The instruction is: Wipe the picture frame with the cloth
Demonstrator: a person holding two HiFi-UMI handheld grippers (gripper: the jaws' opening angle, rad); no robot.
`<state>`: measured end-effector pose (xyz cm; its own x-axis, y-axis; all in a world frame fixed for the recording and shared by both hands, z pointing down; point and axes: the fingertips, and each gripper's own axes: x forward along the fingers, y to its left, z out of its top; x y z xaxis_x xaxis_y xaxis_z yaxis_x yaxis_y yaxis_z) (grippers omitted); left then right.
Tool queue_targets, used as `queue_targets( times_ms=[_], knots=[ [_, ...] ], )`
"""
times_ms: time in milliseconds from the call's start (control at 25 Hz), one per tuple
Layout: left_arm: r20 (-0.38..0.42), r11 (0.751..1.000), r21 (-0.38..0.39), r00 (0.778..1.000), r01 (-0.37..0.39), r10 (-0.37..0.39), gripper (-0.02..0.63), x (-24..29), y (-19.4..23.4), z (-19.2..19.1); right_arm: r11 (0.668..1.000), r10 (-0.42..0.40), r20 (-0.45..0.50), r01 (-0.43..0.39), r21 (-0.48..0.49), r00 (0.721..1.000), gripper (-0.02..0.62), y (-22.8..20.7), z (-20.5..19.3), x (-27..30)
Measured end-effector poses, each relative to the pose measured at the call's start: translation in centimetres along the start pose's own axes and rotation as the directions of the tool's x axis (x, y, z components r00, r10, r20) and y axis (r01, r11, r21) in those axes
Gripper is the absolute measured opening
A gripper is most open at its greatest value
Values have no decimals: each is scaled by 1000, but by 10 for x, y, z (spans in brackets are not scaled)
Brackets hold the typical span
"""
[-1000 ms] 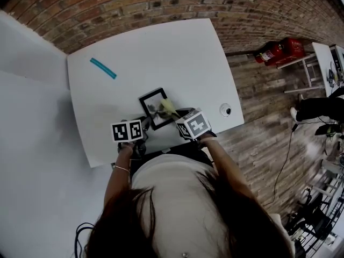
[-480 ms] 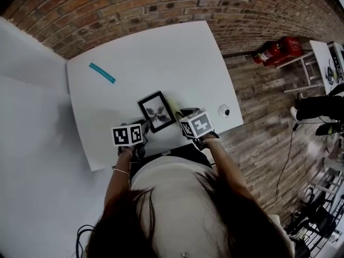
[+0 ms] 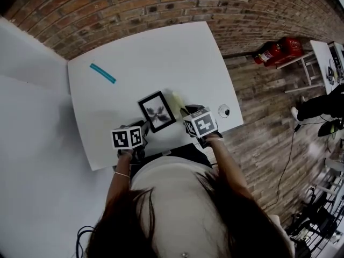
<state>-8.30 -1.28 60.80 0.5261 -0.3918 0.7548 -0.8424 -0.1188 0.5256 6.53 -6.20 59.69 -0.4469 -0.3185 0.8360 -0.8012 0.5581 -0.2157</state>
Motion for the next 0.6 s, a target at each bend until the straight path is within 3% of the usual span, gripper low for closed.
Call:
queue_targets(
  times_ms=[320,600],
  knots=[
    [22,1000,25,1000,1,-2,106,-6,-10,3,996,-86,-32,85,-30,996,44,-22,-16,2],
    [59,999,54,998,-3,-1,106,-14,-20,14,1000,-17,-75,16,-9,997,48,-8,-32,14]
  ],
)
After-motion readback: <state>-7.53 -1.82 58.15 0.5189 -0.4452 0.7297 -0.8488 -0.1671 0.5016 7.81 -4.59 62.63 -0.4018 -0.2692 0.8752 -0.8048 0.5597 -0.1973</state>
